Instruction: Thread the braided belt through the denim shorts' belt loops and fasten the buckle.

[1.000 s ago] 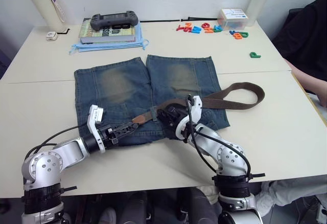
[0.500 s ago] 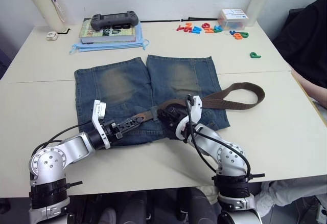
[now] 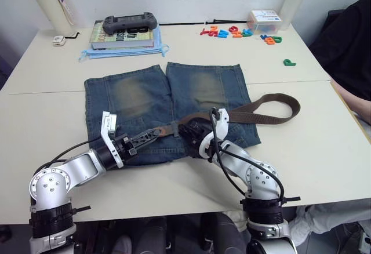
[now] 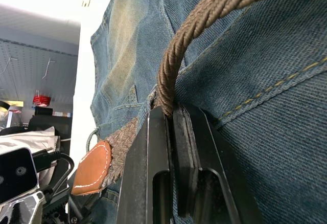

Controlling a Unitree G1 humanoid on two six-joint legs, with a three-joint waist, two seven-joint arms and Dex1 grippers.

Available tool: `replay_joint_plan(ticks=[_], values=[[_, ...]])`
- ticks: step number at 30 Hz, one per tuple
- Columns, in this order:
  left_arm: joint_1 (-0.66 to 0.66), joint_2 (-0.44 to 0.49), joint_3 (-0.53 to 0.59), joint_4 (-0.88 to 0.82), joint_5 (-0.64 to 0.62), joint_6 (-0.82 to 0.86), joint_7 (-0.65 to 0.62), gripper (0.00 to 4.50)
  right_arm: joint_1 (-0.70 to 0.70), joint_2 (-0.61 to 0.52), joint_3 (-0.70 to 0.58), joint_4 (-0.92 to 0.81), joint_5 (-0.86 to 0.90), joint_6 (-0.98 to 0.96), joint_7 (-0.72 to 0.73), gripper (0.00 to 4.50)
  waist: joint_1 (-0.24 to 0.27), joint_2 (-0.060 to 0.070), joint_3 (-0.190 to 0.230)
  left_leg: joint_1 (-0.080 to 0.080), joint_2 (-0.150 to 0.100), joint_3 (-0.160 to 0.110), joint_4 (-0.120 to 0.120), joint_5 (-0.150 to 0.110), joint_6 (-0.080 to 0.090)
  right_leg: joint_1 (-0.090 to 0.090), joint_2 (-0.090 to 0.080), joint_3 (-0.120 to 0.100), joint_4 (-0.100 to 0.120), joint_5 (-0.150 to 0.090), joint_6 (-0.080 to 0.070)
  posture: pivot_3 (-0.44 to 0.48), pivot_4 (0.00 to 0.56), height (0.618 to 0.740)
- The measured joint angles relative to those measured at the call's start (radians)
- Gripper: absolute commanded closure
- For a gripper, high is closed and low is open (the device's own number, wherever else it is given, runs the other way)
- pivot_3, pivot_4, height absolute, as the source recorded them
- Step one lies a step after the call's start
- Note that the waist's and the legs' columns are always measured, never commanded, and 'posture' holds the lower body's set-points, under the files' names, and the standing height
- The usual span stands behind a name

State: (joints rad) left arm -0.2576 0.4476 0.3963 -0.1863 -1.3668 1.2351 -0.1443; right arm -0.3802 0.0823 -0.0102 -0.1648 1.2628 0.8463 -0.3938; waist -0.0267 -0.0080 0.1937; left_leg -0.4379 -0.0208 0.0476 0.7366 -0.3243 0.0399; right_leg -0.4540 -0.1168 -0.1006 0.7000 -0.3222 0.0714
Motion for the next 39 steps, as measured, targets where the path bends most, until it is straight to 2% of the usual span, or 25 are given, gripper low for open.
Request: replay_joint_plan(ticks=[3,7,8,19,23,28,31,36,37,39], values=[[-0.005,0.0,-0.02,0.0,-0.021,0.001,0.057,2.63,-0.002,0.0,0.0,-0.003,-0.007,0.004,0.0,4.5,0.0,0.0,0.0,0.0,0.0,0.0,0.0,0.0,0.0,0.0,0.0,0.0,0.0,0.0,0.0,0.0,0.15,0.667],[-0.018,-0.004,-0.038,0.0,-0.046,-0.004,0.109,4.38,-0.002,0.001,-0.002,-0.005,-0.015,0.005,0.0,4.5,0.0,0.0,0.0,0.0,0.0,0.0,0.0,0.0,0.0,0.0,0.0,0.0,0.0,0.0,0.0,0.0,0.15,0.667],[-0.019,-0.004,-0.04,0.0,-0.046,-0.004,0.112,4.46,-0.002,0.001,-0.003,-0.005,-0.016,0.004,0.0,4.5,0.001,0.0,0.0,0.0,0.0,0.0,0.0,0.0,0.0,0.0,0.0,0.0,0.0,0.0,0.0,0.0,0.15,0.667],[-0.043,-0.011,-0.069,0.0,-0.129,-0.026,0.225,4.46,-0.002,0.0,-0.02,-0.029,-0.038,0.008,0.0,4.5,0.003,0.0,0.0,0.0,0.0,0.0,0.0,0.0,0.0,0.0,0.0,0.0,0.0,0.0,0.0,0.0,0.15,0.667],[-0.043,-0.011,-0.089,-0.001,-0.136,-0.045,0.237,4.5,-0.001,-0.022,-0.018,-0.066,-0.046,0.031,-0.004,3.11,0.003,0.0,0.0,-0.001,0.0,0.0,0.0,0.0,0.0,0.0,0.0,0.0,0.0,0.0,0.0,0.0,0.15,0.667],[-0.043,-0.011,-0.106,-0.002,-0.136,-0.062,0.24,4.5,0.004,-0.056,-0.04,-0.141,0.013,0.063,-0.019,0.79,0.005,0.0,0.0,-0.001,0.0,0.0,0.0,0.0,0.0,0.0,0.0,0.0,0.0,0.0,0.0,0.0,0.15,0.667],[-0.044,-0.009,-0.115,-0.001,-0.136,-0.071,0.239,4.5,0.015,-0.116,-0.057,-0.208,0.087,0.088,-0.04,0.79,0.007,0.0,0.0,-0.001,0.0,0.0,0.0,0.0,0.0,0.0,0.0,0.0,-0.001,0.0,0.0,0.0,0.15,0.667],[-0.043,-0.006,-0.125,-0.002,-0.136,-0.079,0.236,4.5,0.059,-0.287,-0.057,-0.296,0.124,0.16,-0.03,0.79,0.02,0.0,0.0,-0.001,-0.001,0.0,0.0,0.0,0.001,0.0,0.0,0.0,-0.002,0.0,0.0,0.0,0.15,0.667],[-0.044,-0.004,-0.126,-0.002,-0.136,-0.082,0.235,4.5,0.066,-0.332,-0.05,-0.317,0.119,0.178,-0.01,0.79,0.023,0.0,0.0,-0.001,0.0,0.0,0.001,0.0,0.001,0.0,0.0,0.0,-0.002,0.0,0.0,0.0,0.15,0.667],[-0.045,-0.003,-0.135,-0.001,-0.134,-0.087,0.228,4.5,0.056,-0.522,0.025,-0.441,0.047,0.234,0.117,0.79,0.025,0.002,0.001,-0.001,0.0,0.002,0.001,-0.001,0.002,0.0,0.0,0.0,-0.002,0.0,0.0,0.0,0.15,0.667]])
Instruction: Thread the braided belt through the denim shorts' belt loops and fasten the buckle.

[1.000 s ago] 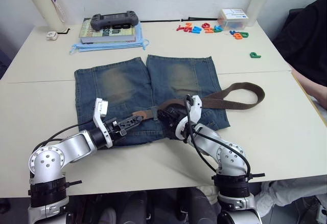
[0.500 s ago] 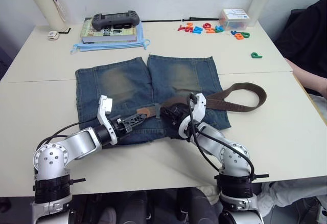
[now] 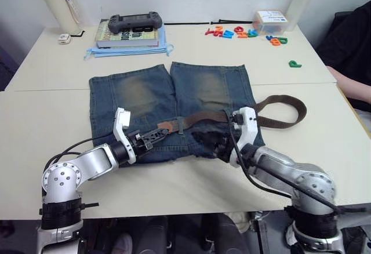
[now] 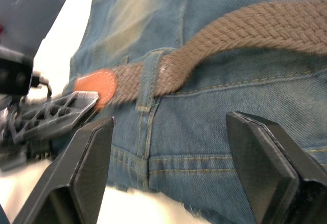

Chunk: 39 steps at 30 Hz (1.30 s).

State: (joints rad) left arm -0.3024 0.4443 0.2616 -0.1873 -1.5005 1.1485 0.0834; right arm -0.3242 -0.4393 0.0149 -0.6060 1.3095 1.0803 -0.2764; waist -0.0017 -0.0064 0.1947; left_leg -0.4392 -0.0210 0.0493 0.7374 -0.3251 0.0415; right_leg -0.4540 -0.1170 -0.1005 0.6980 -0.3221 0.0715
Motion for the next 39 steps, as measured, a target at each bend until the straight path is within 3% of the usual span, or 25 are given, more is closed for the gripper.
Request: replay_joint_plan(ticks=[2,6,11,15,17,19,24,31,39], values=[[0.0,0.002,-0.006,0.0,0.003,-0.004,-0.009,4.5,-0.045,-0.231,0.156,-0.165,-0.218,-0.008,0.172,0.79,0.003,-0.003,-0.002,0.002,0.001,-0.001,-0.001,0.0,0.001,0.002,0.0,-0.001,-0.002,0.0,0.0,0.0,0.15,0.667],[0.002,0.003,-0.008,0.001,0.008,-0.006,-0.023,4.5,-0.039,-0.476,0.45,-0.206,-0.667,-0.194,0.37,0.79,0.011,-0.004,-0.001,0.002,0.0,-0.002,-0.001,-0.001,0.001,0.004,0.0,-0.002,-0.006,0.001,0.002,0.0,0.15,0.667],[0.003,0.003,-0.008,0.001,0.012,-0.006,-0.037,4.5,-0.035,-0.537,0.606,-0.128,-1.075,-0.383,0.45,0.79,0.017,-0.004,-0.001,0.004,0.0,-0.002,-0.001,0.0,-0.001,0.007,0.0,-0.002,-0.008,0.002,0.003,0.0,0.15,0.667],[0.006,0.004,-0.008,0.001,0.018,-0.006,-0.055,4.5,-0.023,-0.541,0.647,-0.053,-1.319,-0.482,0.479,0.79,0.027,-0.004,-0.001,0.005,0.0,-0.002,-0.002,0.0,-0.003,0.008,0.0,-0.003,-0.009,0.002,0.003,0.0,0.15,0.667],[0.007,0.007,-0.008,0.002,0.023,-0.006,-0.064,4.5,-0.013,-0.529,0.648,-0.026,-1.414,-0.517,0.49,1.31,0.027,-0.004,-0.001,0.006,0.0,-0.002,-0.002,0.0,-0.003,0.009,0.0,-0.003,-0.009,0.002,0.003,0.0,0.15,0.667],[0.007,0.007,-0.008,0.003,0.031,-0.007,-0.072,4.5,0.006,-0.505,0.648,-0.006,-1.481,-0.539,0.505,2.03,0.027,-0.004,-0.001,0.006,0.0,-0.002,-0.002,0.0,-0.004,0.009,0.0,-0.003,-0.009,0.002,0.003,0.0,0.15,0.667],[0.007,0.008,-0.008,0.005,0.052,-0.01,-0.092,4.5,0.045,-0.431,0.626,0.015,-1.567,-0.579,0.535,4.44,0.026,-0.005,-0.001,0.007,0.0,-0.002,-0.002,0.001,-0.005,0.009,0.001,-0.003,-0.008,0.002,0.003,0.0,0.15,0.667],[0.007,0.007,-0.008,0.008,0.065,-0.016,-0.111,4.5,0.07,-0.39,0.572,0.018,-1.627,-0.603,0.575,4.44,0.027,-0.005,-0.001,0.007,0.0,-0.002,-0.002,0.001,-0.006,0.01,0.001,-0.003,-0.008,0.002,0.003,0.0,0.15,0.667],[0.007,0.006,-0.015,0.008,0.08,-0.017,-0.133,4.5,0.116,-0.417,0.535,0.044,-1.672,-0.655,0.608,4.44,0.029,-0.005,-0.001,0.007,0.0,-0.002,-0.002,0.001,-0.005,0.01,0.001,-0.003,-0.008,0.002,0.003,0.0,0.15,0.667]])
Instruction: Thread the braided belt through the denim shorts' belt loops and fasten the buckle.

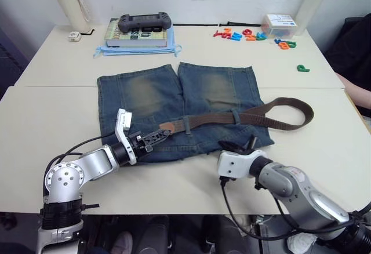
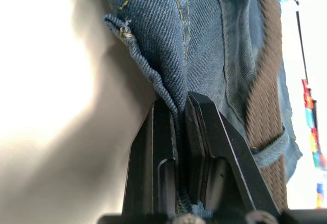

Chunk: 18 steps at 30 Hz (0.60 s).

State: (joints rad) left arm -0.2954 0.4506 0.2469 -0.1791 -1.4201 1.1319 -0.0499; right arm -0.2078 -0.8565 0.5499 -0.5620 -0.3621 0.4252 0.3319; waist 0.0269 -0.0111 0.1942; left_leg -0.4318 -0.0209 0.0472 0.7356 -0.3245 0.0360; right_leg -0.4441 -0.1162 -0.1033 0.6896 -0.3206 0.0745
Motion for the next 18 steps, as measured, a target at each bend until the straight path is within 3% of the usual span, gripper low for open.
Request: replay_joint_plan(ticks=[3,5,18], values=[[0.0,-0.001,-0.001,0.0,0.005,0.0,-0.009,4.5,0.005,-0.031,-0.041,0.03,-0.012,-0.03,0.007,4.44,0.002,0.0,0.0,0.0,0.0,0.0,0.0,0.0,0.0,0.0,0.0,0.0,0.0,0.0,0.0,0.0,0.15,0.667],[0.018,-0.003,-0.001,0.0,0.011,-0.008,-0.02,4.5,-0.003,-0.077,-0.118,0.141,-0.033,-0.088,0.023,4.44,0.003,-0.001,0.0,0.0,0.0,0.0,0.0,0.0,0.0,0.001,0.0,0.0,0.0,0.0,0.0,0.0,0.15,0.667],[0.043,-0.003,0.001,-0.001,0.017,-0.025,-0.039,4.5,-0.025,-0.164,-0.225,0.37,-0.099,-0.368,0.077,4.44,0.007,-0.001,0.0,0.0,0.0,0.0,0.001,0.0,0.0,0.001,0.0,0.0,0.0,0.0,0.0,0.0,0.15,0.667]])
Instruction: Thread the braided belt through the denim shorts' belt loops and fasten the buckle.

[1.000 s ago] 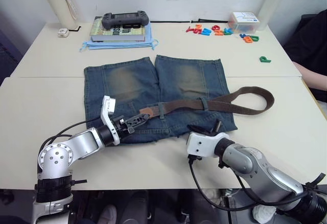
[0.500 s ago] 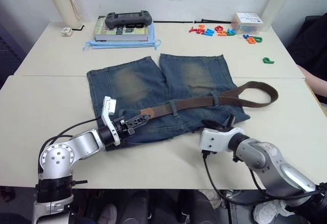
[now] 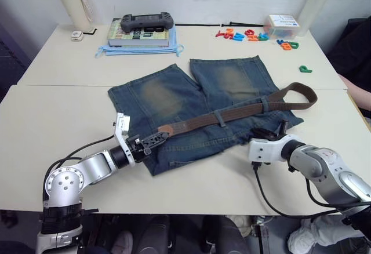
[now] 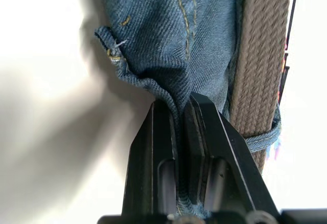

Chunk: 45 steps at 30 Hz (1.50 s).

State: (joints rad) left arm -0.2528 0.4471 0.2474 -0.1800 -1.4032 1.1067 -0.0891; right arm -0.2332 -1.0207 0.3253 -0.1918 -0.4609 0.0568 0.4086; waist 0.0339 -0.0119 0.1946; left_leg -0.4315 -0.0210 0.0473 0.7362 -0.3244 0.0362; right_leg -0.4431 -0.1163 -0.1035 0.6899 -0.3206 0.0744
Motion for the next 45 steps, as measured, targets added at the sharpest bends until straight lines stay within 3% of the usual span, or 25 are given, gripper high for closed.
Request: replay_joint_plan(ticks=[5,9,14,18,24,28,31,32,34,37,42,45], values=[[0.004,0.0,0.0,-0.001,0.006,-0.009,-0.005,4.5,0.0,0.05,-0.028,0.007,-0.01,-0.01,0.034,4.44,-0.003,0.0,0.0,0.0,0.0,0.0,0.0,0.0,0.0,0.0,0.0,0.0,0.0,0.0,0.0,0.0,0.15,0.667],[0.006,0.0,0.0,-0.002,0.014,-0.015,-0.007,4.5,0.005,0.084,-0.057,0.004,-0.004,0.006,0.052,2.94,-0.005,0.0,0.0,0.001,0.0,0.0,0.0,0.0,-0.001,0.0,0.0,0.0,0.001,0.0,0.0,0.0,0.15,0.667],[0.019,0.0,0.0,-0.004,0.018,-0.017,-0.013,4.5,0.031,0.086,-0.138,-0.024,0.036,0.03,0.1,0.71,-0.007,0.0,0.0,0.001,0.0,0.0,0.0,0.0,-0.001,0.001,0.0,0.0,0.001,0.0,0.0,0.0,0.15,0.667],[0.022,-0.001,0.0,-0.005,0.022,-0.019,-0.015,4.5,0.038,0.076,-0.264,-0.146,0.167,0.128,0.232,0.71,-0.008,0.0,0.0,0.002,0.0,0.0,0.0,0.0,-0.001,0.001,0.0,0.0,0.001,0.0,0.0,0.0,0.15,0.667],[0.023,-0.003,0.0,-0.006,0.024,-0.02,-0.016,4.5,-0.071,0.096,-0.366,-0.331,0.411,0.38,0.398,0.71,-0.007,0.0,0.0,0.003,0.001,-0.001,-0.001,0.0,-0.001,0.002,0.0,0.0,0.001,0.0,-0.001,0.0,0.15,0.667],[0.024,-0.005,0.001,-0.008,0.026,-0.02,-0.017,4.5,-0.227,0.301,-0.412,-0.475,0.734,0.839,0.407,0.71,-0.01,0.0,0.0,0.004,0.002,-0.002,-0.001,0.0,-0.001,0.002,0.0,0.0,0.001,0.0,-0.002,0.0,0.15,0.667],[0.027,-0.008,0.003,-0.011,0.027,-0.02,-0.018,4.5,-0.33,0.541,-0.462,-0.511,0.896,1.222,0.352,0.71,-0.009,-0.001,0.0,0.003,0.002,-0.003,-0.001,0.0,-0.001,0.002,0.0,-0.001,0.001,0.0,-0.004,0.0,0.15,0.667],[0.028,-0.007,0.005,-0.01,0.027,-0.021,-0.018,4.5,-0.363,0.682,-0.51,-0.506,0.922,1.353,0.313,0.71,-0.011,-0.001,0.0,0.004,0.002,-0.003,-0.002,0.0,-0.001,0.002,0.0,-0.001,0.001,0.0,-0.004,0.0,0.15,0.667],[0.024,-0.009,0.004,-0.011,0.027,-0.021,-0.018,4.5,-0.384,0.912,-0.573,-0.478,0.949,1.485,0.226,0.71,-0.013,-0.001,0.0,0.004,0.001,-0.003,-0.004,0.0,-0.001,0.001,0.0,-0.001,0.001,0.0,-0.005,0.0,0.15,0.667],[0.027,-0.008,0.008,-0.011,0.027,-0.021,-0.018,4.5,-0.377,1.118,-0.659,-0.404,1.0,1.553,0.093,0.71,-0.011,0.0,0.0,0.002,-0.001,-0.003,-0.005,0.0,0.0,-0.001,-0.001,0.0,0.002,0.0,-0.005,0.0,0.15,0.667],[0.023,-0.01,0.008,-0.013,0.026,-0.022,-0.019,4.5,-0.381,1.166,-0.772,-0.315,1.053,1.553,-0.074,0.71,-0.017,0.001,0.0,0.001,-0.004,-0.002,-0.005,0.001,0.002,-0.002,-0.002,0.002,0.002,0.001,-0.004,0.0,0.15,0.667],[0.022,-0.014,0.016,-0.013,0.017,-0.037,-0.018,4.5,-0.37,1.17,-0.772,-0.234,1.123,1.554,-0.186,0.71,-0.037,0.001,0.0,0.002,-0.003,-0.002,-0.006,0.001,0.001,-0.003,-0.001,0.001,0.005,0.0,-0.005,0.0,0.15,0.667]])
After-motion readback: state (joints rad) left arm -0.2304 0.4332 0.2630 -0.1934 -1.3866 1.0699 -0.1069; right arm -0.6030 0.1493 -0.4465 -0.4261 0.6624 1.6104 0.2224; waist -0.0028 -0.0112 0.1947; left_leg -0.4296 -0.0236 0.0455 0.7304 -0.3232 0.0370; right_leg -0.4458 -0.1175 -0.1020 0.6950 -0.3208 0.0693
